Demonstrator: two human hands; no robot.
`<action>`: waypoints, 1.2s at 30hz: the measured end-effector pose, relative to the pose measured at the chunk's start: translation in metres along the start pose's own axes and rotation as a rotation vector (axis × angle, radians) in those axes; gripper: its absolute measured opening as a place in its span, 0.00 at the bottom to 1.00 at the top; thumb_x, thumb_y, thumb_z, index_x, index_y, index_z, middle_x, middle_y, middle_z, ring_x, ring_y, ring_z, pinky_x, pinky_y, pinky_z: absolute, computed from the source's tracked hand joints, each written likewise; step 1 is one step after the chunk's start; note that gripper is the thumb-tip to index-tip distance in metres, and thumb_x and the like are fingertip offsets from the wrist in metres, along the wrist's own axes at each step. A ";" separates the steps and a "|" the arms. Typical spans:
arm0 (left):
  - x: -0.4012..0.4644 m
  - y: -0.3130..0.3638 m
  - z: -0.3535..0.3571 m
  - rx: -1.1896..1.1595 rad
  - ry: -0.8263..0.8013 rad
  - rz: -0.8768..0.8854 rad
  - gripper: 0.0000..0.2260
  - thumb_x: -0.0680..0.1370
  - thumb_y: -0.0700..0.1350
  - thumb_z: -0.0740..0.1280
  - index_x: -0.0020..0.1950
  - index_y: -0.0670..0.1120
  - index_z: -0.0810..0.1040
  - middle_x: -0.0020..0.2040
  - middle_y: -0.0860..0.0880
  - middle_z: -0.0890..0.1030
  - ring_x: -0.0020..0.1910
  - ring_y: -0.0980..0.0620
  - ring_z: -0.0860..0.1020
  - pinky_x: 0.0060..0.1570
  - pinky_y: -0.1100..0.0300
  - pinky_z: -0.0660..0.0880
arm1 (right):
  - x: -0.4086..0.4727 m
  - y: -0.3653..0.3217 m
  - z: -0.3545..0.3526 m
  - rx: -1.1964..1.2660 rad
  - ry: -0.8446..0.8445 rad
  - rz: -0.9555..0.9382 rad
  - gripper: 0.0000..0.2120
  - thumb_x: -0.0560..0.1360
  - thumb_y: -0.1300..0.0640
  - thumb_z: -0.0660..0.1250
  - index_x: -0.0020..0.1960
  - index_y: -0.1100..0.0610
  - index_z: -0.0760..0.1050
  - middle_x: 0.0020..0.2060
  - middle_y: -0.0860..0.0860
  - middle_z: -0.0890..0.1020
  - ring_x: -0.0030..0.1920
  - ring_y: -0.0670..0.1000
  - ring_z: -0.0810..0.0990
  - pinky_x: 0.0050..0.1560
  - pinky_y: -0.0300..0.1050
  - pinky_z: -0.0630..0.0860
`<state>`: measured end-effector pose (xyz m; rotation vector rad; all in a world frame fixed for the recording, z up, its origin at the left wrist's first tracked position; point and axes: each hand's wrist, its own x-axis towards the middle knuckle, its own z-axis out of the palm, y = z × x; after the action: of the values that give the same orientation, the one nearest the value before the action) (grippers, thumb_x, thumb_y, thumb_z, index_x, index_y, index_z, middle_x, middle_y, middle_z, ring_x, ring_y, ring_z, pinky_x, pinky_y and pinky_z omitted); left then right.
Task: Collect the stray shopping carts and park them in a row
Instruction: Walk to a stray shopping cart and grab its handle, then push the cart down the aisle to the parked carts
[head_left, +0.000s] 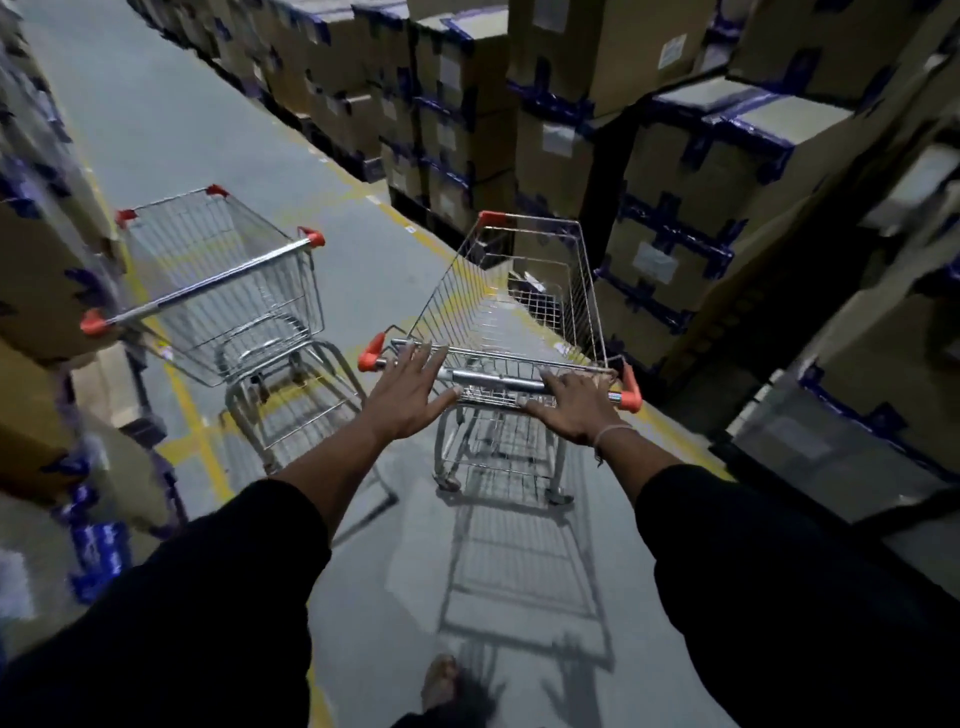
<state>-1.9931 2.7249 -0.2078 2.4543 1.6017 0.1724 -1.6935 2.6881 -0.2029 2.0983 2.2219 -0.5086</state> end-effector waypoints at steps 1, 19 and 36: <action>0.012 -0.007 0.003 0.001 -0.028 0.019 0.39 0.80 0.72 0.46 0.85 0.51 0.50 0.84 0.44 0.56 0.83 0.41 0.48 0.80 0.39 0.47 | 0.007 -0.002 0.002 -0.010 -0.018 0.039 0.48 0.74 0.20 0.45 0.84 0.48 0.57 0.79 0.59 0.67 0.79 0.62 0.63 0.78 0.67 0.48; 0.028 -0.002 0.023 0.208 -0.028 0.029 0.39 0.69 0.82 0.39 0.40 0.51 0.74 0.35 0.49 0.77 0.43 0.44 0.80 0.55 0.45 0.69 | -0.015 -0.016 0.030 -0.095 0.136 0.254 0.38 0.75 0.20 0.46 0.37 0.52 0.72 0.33 0.51 0.77 0.39 0.57 0.77 0.59 0.59 0.73; -0.074 0.050 0.040 0.250 -0.062 0.228 0.40 0.72 0.82 0.43 0.40 0.51 0.79 0.35 0.50 0.79 0.41 0.46 0.79 0.48 0.50 0.63 | -0.186 -0.039 0.066 -0.068 0.107 0.430 0.44 0.67 0.15 0.41 0.32 0.53 0.72 0.29 0.50 0.78 0.32 0.51 0.77 0.38 0.46 0.67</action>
<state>-1.9705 2.6333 -0.2341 2.7993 1.3901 -0.0748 -1.7292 2.4902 -0.2099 2.5145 1.7186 -0.2915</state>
